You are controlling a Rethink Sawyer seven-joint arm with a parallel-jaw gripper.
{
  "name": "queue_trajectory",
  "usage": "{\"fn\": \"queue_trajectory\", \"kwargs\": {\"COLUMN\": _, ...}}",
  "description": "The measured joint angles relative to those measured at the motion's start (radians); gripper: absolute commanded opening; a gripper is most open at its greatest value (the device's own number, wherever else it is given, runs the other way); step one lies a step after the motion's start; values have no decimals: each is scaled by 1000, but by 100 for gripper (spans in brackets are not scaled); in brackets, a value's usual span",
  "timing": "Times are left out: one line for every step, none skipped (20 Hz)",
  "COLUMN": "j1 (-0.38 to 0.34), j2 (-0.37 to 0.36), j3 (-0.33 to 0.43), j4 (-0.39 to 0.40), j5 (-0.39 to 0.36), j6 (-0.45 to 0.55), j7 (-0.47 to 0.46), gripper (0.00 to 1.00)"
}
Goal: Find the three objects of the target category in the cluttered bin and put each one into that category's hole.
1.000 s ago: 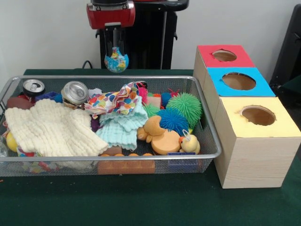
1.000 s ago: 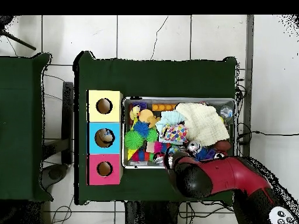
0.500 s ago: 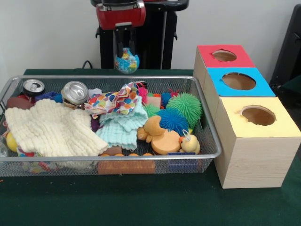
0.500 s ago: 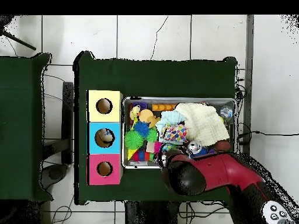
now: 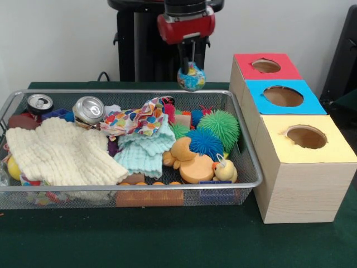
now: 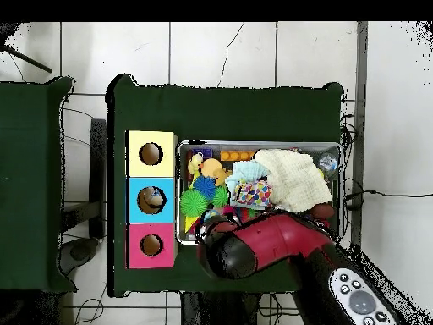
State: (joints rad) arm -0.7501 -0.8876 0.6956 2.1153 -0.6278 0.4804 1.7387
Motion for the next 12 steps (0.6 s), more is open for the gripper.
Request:
{"fn": "queue_trajectory", "kwargs": {"j1": 11, "j2": 5, "j3": -5, "j4": 0, "j5": 0, "j6": -8, "j7": 0, "gripper": 0}}
{"fn": "queue_trajectory", "kwargs": {"j1": 26, "j2": 12, "j3": -14, "j4": 0, "j5": -1, "j6": -21, "j7": 0, "gripper": 0}}
{"fn": "queue_trajectory", "kwargs": {"j1": 52, "j2": 26, "j3": -29, "j4": 0, "j5": -1, "j6": -48, "j7": 0, "gripper": 0}}
{"fn": "queue_trajectory", "kwargs": {"j1": 66, "j2": 33, "j3": -39, "j4": 0, "j5": -1, "j6": -64, "j7": 0, "gripper": 0}}
{"fn": "queue_trajectory", "kwargs": {"j1": 80, "j2": 40, "j3": -48, "j4": 0, "j5": -1, "j6": -81, "j7": 0, "gripper": 0}}
{"fn": "queue_trajectory", "kwargs": {"j1": 96, "j2": 48, "j3": -59, "j4": 0, "j5": -2, "j6": -102, "j7": 0, "gripper": 0}}
{"fn": "queue_trajectory", "kwargs": {"j1": 112, "j2": 56, "j3": -72, "j4": 0, "j5": -1, "j6": -125, "j7": 0, "gripper": 0}}
{"fn": "queue_trajectory", "kwargs": {"j1": 128, "j2": 63, "j3": -85, "j4": 0, "j5": -1, "j6": -146, "j7": 0, "gripper": 0}}
{"fn": "queue_trajectory", "kwargs": {"j1": 146, "j2": 72, "j3": -101, "j4": 0, "j5": -1, "j6": -171, "j7": 1, "gripper": 0}}
{"fn": "queue_trajectory", "kwargs": {"j1": 166, "j2": 80, "j3": -120, "j4": 0, "j5": 0, "j6": -197, "j7": 1, "gripper": 0}}
{"fn": "queue_trajectory", "kwargs": {"j1": 176, "j2": 85, "j3": -131, "j4": -1, "j5": 0, "j6": -212, "j7": 1, "gripper": 0}}
{"fn": "queue_trajectory", "kwargs": {"j1": 184, "j2": 89, "j3": -138, "j4": 0, "j5": 0, "j6": -221, "j7": 1, "gripper": 0}}
